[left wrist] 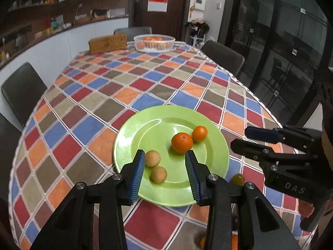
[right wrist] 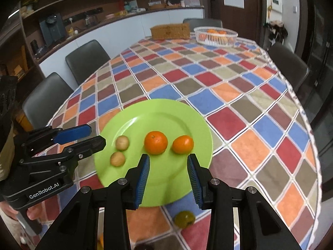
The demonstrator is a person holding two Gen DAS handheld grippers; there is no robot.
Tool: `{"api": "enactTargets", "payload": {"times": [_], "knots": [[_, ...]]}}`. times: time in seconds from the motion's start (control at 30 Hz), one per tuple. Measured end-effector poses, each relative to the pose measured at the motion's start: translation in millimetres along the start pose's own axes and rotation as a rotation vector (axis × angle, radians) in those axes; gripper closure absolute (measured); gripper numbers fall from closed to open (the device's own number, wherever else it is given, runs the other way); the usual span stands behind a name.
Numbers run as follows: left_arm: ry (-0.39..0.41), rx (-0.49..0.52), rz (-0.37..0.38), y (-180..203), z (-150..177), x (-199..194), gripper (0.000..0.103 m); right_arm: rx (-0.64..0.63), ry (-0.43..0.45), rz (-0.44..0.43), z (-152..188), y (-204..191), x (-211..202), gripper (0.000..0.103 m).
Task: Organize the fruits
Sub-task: 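Return both tools to the remaining fruits beside the plate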
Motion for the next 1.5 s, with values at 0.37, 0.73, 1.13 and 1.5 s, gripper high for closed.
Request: {"api": "enactTargets", "payload": {"times": [0.37, 0.73, 1.13, 1.5], "knots": [[0.127, 0.089, -0.060, 15, 45, -68, 0.043, -0.059, 0.158, 0.079, 33, -26, -70, 0.052], [0.202, 0.152, -0.098, 30, 99, -111, 0.033, -0.071, 0.253, 0.095, 81, -52, -114, 0.040], [0.218, 0.207, -0.091, 36, 140, -120, 0.026, -0.084, 0.298, 0.135, 136, -75, -122, 0.040], [0.228, 0.382, -0.048, 50, 162, -97, 0.026, -0.100, 0.209, 0.115, 175, -88, -95, 0.040]]}}
Point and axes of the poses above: each gripper's, at about its wrist camera, not at the fingertips, and x roughly the way its jaws point, y to its right, z to its underside, the point moved 8 cm from there along x, roughly the way its jaws point, and after that the axes turned 11 degrees about -y, right-handed, at the moved point
